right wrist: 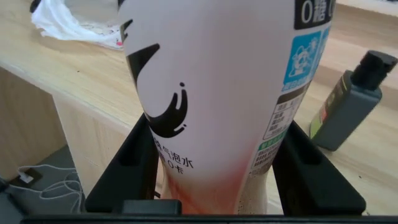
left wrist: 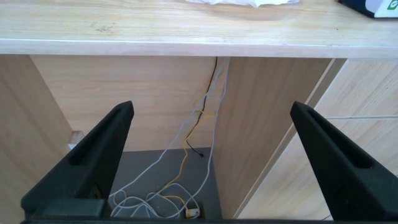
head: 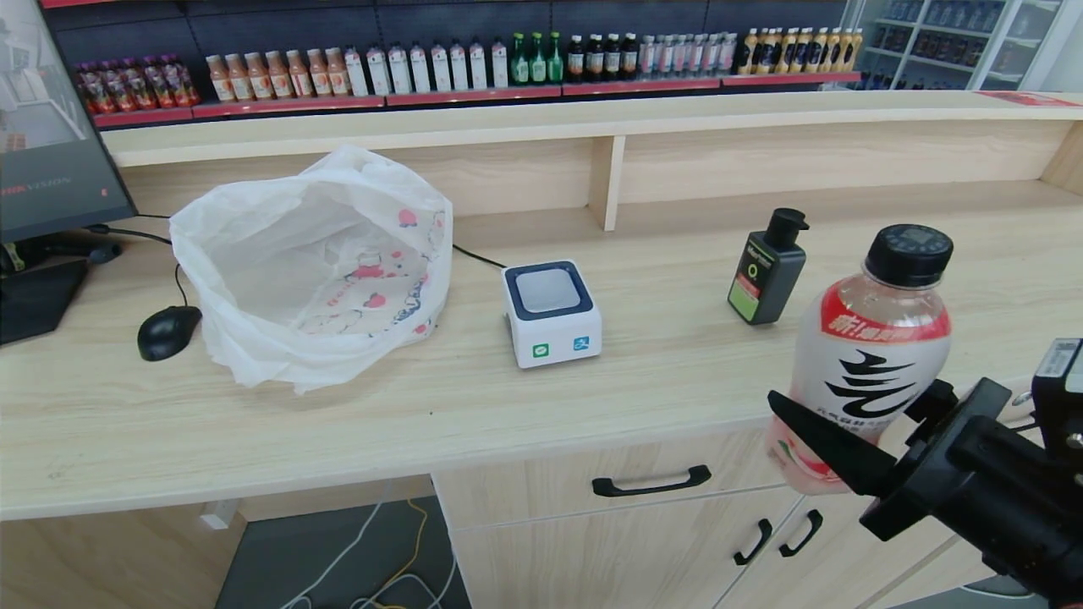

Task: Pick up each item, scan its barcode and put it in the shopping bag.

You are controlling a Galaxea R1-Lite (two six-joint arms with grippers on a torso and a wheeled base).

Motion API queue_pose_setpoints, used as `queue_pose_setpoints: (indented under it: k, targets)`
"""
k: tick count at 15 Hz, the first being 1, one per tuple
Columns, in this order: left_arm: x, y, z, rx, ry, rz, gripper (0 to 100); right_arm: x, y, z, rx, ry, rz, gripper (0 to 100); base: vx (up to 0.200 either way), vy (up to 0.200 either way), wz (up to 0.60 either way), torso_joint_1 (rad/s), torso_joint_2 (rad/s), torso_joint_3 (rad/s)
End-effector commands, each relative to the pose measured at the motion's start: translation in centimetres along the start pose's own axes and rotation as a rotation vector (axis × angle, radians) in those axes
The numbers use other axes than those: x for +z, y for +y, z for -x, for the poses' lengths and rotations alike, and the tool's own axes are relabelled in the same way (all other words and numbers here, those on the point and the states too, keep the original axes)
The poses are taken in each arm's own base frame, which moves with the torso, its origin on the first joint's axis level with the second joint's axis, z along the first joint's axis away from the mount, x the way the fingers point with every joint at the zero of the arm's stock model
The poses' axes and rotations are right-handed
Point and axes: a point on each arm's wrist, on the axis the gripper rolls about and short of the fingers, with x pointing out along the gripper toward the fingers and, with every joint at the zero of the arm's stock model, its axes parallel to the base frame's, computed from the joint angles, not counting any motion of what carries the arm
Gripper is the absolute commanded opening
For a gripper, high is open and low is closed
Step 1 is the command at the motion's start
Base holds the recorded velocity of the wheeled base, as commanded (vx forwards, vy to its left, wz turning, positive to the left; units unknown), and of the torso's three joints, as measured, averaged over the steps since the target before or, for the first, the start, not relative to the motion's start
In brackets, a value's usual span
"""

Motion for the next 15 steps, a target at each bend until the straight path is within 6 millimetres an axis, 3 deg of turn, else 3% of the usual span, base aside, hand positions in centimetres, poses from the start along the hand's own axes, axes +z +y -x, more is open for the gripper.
queue_pose_setpoints:
  k: [1, 3, 6, 15]
  targets:
    - [0.0, 0.0, 0.0, 0.000, 0.000, 0.001, 100, 0.2, 2.0, -1.3, 0.086, -0.014, 0.046, 0, 0.000, 0.000, 0.00, 0.000, 0.00, 0.000]
    - [0.0, 0.0, 0.0, 0.000, 0.000, 0.001, 100, 0.0, 3.7, -1.6, 0.142, -0.001, 0.097, 0, 0.000, 0.000, 0.00, 0.000, 0.00, 0.000]
    - [0.0, 0.0, 0.0, -0.002, 0.001, 0.001, 100, -0.1, 4.9, -2.4, 0.185, -0.007, 0.186, 0, 0.000, 0.000, 0.00, 0.000, 0.00, 0.000]
    - [0.0, 0.0, 0.0, -0.002, -0.002, -0.001, 100, 0.1, 6.7, -1.9, 0.279, -0.065, 0.411, 0, 0.000, 0.000, 0.00, 0.000, 0.00, 0.000]
